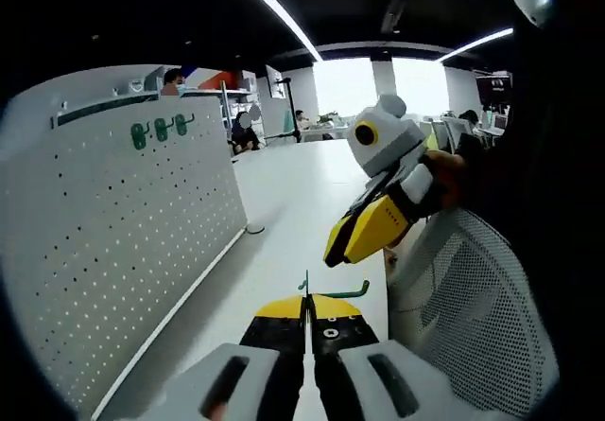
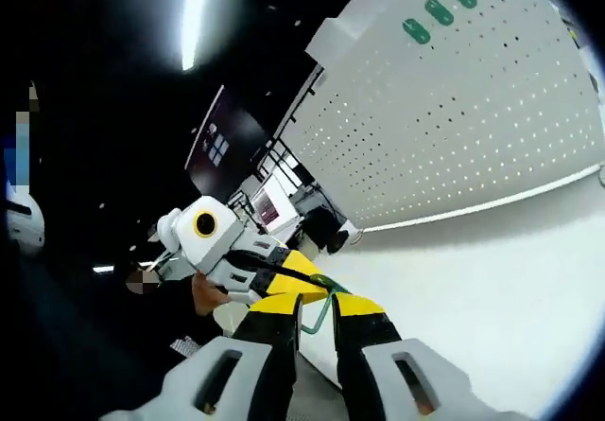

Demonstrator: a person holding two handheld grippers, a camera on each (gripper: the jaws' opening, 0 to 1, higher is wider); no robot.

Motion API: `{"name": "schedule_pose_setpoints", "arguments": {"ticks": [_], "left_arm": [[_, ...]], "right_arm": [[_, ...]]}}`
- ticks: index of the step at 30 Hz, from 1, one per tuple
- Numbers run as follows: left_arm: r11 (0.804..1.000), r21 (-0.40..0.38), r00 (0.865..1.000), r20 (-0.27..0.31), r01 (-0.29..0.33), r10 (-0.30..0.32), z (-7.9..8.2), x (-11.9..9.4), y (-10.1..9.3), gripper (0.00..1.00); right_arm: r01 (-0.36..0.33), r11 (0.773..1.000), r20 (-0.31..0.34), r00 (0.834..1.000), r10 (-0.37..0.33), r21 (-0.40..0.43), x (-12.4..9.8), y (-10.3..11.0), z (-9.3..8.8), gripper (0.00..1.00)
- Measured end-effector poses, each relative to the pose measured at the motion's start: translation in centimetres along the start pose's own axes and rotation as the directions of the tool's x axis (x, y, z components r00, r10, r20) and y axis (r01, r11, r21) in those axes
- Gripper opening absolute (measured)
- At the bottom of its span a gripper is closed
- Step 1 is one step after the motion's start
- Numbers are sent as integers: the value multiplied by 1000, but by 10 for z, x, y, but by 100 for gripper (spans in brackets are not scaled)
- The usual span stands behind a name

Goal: Insert the hook assembly into the mounting plate slot until the hook locks in place.

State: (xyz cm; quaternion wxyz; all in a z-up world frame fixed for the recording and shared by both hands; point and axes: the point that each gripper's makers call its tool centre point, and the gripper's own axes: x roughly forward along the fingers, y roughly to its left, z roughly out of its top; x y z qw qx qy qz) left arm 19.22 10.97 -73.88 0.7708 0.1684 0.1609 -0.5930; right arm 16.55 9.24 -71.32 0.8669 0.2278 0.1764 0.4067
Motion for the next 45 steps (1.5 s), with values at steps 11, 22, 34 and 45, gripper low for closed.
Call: {"name": "schedule_pose_setpoints", "arguments": {"ticks": [11,22,34,45], "left_arm": [[970,-209,993,-37,-121,116,-3,9,19,1],[912,-403,992,69,-68,105,19,16,11,1],[898,-438,991,90,-51,100,27,17,3,1],[898,-438,992,90,-39,86,31,16,-3,1]], "right_arm": [[188,836,4,976,-218,-516,8,-4,4,13],[297,764,91,949,-301,-572,1,-17,18,11],[316,699,79,934,-349,-642,2,-22,12,2],[323,667,83,927,-365,-672,3,-23,11,1]]}}
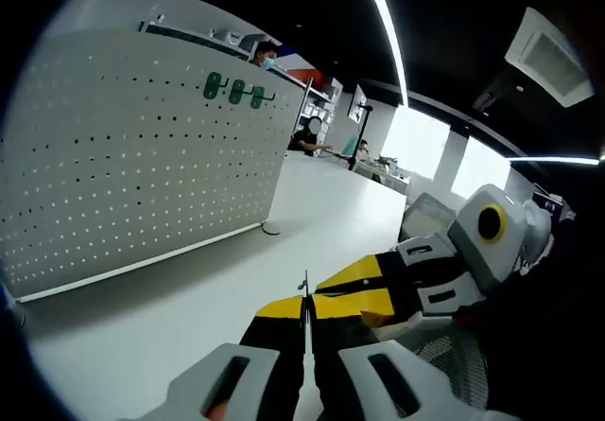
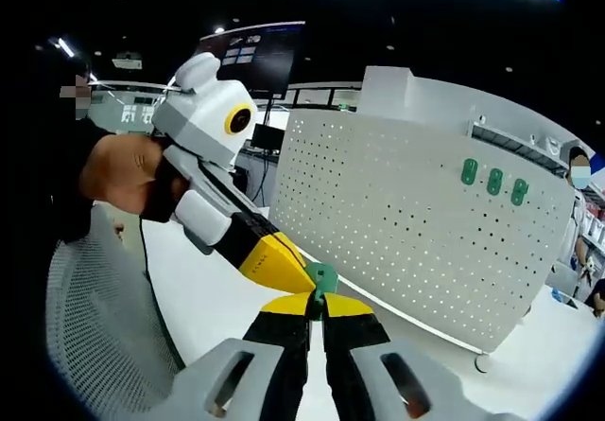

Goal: Insert the hook assembly into the mounting plate slot until the hook locks in place.

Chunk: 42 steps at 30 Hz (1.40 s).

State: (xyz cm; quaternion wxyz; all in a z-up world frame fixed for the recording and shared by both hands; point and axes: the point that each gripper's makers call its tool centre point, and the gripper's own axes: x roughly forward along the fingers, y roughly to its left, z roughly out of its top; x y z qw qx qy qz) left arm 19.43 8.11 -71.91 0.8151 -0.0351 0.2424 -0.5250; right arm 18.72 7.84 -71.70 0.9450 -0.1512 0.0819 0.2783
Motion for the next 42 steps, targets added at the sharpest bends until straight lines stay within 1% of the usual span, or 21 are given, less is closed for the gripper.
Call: {"name": "schedule_pose_setpoints", "arguments": {"ticks": [6,12,14,17,19,21,23,24,25,27,28,33,34,36,42], "left_arm": [[1000,12,1000,-11,1,-1,-2,0,0,1],[998,66,1000,7,23,-24,3,-1,-2,2],[997,72,999,16,30,-32,5,-2,-2,3],[996,76,999,32,40,-43,8,-4,-4,9],[994,97,998,35,41,-45,8,-4,-4,8],[992,118,998,42,34,-39,8,-6,-3,10],[992,126,998,48,31,-37,8,-7,-3,14],[991,128,998,47,31,-37,8,-7,-3,17],[988,156,998,58,23,-32,5,-8,-3,18],[987,160,997,63,22,-32,4,-8,-4,21],[987,160,997,76,20,-32,5,-9,-4,22],[987,162,994,105,20,-37,3,-9,-4,31],[986,167,993,117,2,-22,3,-9,-2,34],[985,173,993,118,-7,-14,2,-10,0,39],[983,179,989,149,-50,23,-4,-12,8,43]], "right_arm": [[-1,1000,-7,1000,1,4,0,1,-2,1],[5,1000,2,1000,-5,21,-1,-2,2,0],[11,1000,3,1000,-11,26,-1,-4,2,0],[15,999,8,1000,-15,44,-2,-7,3,0],[20,998,8,1000,-20,52,-3,-10,4,0],[30,998,10,999,-31,52,-4,-14,5,0],[40,998,14,999,-41,57,-5,-19,6,0],[58,996,17,998,-59,64,-7,-26,8,0],[59,996,16,998,-60,65,-7,-27,8,0],[66,996,18,998,-68,66,-8,-29,9,0],[69,995,20,997,-71,69,-8,-30,10,0],[84,994,27,996,-86,72,-10,-37,13,1],[88,993,29,996,-90,75,-11,-40,14,1],[92,993,30,995,-95,78,-11,-42,16,1],[109,991,35,993,-112,82,-13,-50,19,1]]}}
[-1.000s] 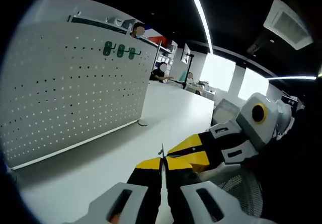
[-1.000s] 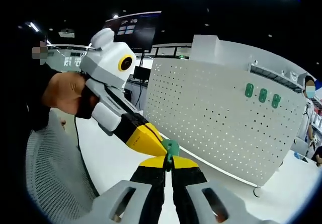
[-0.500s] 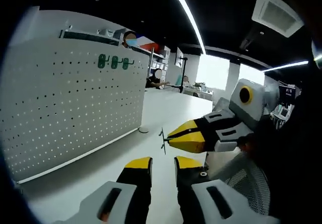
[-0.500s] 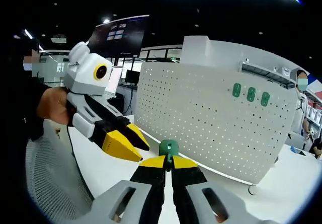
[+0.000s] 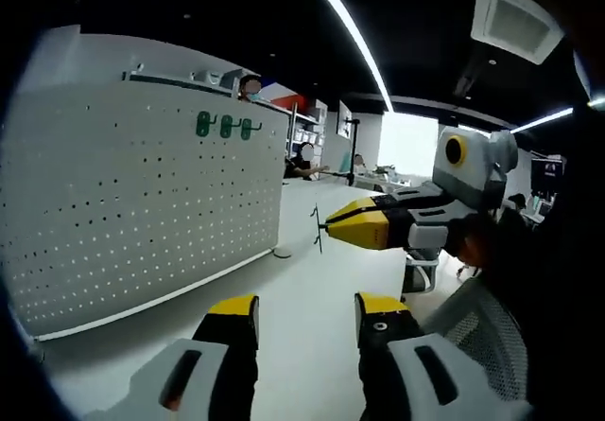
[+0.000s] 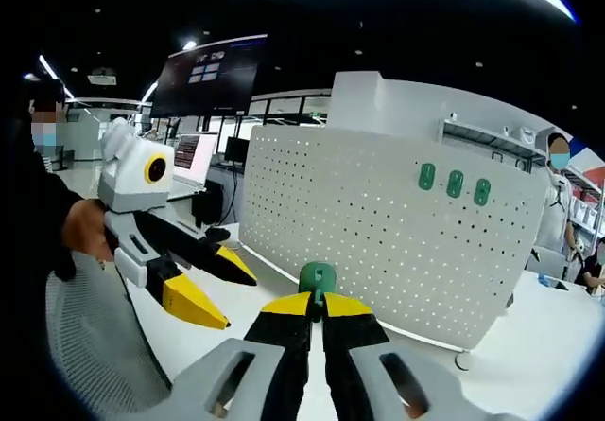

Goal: Insert the hook assembly into the mounting plate slot until the hook locks in place.

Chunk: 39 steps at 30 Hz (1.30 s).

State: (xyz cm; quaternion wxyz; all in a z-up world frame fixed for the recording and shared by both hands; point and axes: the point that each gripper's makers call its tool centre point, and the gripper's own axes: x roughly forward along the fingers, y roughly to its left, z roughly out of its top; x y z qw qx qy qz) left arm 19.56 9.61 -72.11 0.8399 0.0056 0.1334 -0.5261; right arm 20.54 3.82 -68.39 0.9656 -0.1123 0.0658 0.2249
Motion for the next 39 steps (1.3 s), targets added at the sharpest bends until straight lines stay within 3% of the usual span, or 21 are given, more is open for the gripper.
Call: {"name": "schedule_pose_setpoints", "arguments": {"ticks": [5,8,13,18,24,30,39], "left_arm": [[997,37,997,44,-62,60,-6,-2,12,48],[997,27,996,41,-75,74,-15,-3,16,49],[996,42,996,43,-79,77,-18,-2,16,52],[995,62,997,42,-72,69,-20,-1,15,52],[995,71,997,39,-68,66,-20,-1,15,51],[996,63,997,43,-68,65,-19,-2,16,51],[996,57,997,44,-67,64,-19,-3,17,51]], "right_arm": [[19,1000,5,1000,-19,-4,0,-9,4,1],[33,999,10,999,-33,-6,0,-16,7,1],[67,998,21,998,-66,-10,0,-32,14,1],[133,991,54,990,-132,-12,-1,-63,30,1],[225,974,100,969,-224,0,-2,-110,52,1],[287,958,133,949,-286,17,-1,-143,66,1],[366,929,154,917,-369,49,4,-190,74,1]]}}
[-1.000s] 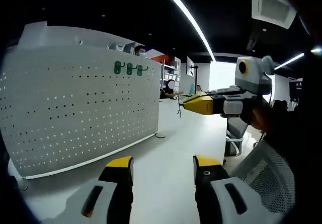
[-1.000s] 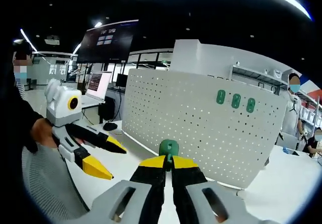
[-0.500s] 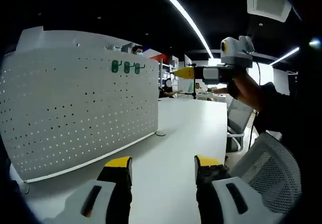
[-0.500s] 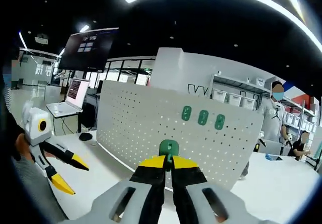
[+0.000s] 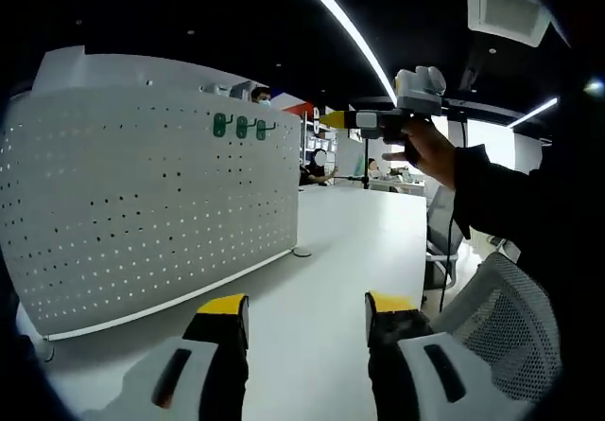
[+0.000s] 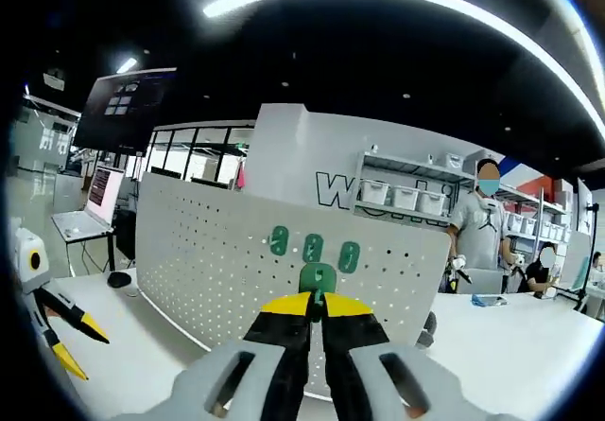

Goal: Insert the hook assembly into the mounting plate slot until the hook locks in place.

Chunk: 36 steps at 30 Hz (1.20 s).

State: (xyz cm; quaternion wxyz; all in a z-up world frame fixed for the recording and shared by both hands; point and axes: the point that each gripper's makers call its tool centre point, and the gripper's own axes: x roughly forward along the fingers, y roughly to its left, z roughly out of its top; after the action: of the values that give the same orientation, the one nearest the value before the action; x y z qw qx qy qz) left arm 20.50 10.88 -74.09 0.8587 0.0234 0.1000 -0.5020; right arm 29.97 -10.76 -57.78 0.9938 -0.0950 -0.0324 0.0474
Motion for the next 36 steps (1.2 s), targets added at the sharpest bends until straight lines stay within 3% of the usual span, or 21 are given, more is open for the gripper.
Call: {"name": "schedule_pose_setpoints", "arguments": {"ticks": [8,15,36], "left_arm": [[1000,-5,1000,-8,4,-4,-2,1,1,50],[1000,-8,1000,-9,4,-4,-3,1,3,50],[1000,-15,999,-34,2,-3,-10,1,4,49]], "right_arm": [[66,998,15,998,-66,9,30,-33,4,1],[102,995,-1,995,-102,17,54,-51,-3,1],[114,993,-27,993,-114,5,102,-70,-16,1]]}}
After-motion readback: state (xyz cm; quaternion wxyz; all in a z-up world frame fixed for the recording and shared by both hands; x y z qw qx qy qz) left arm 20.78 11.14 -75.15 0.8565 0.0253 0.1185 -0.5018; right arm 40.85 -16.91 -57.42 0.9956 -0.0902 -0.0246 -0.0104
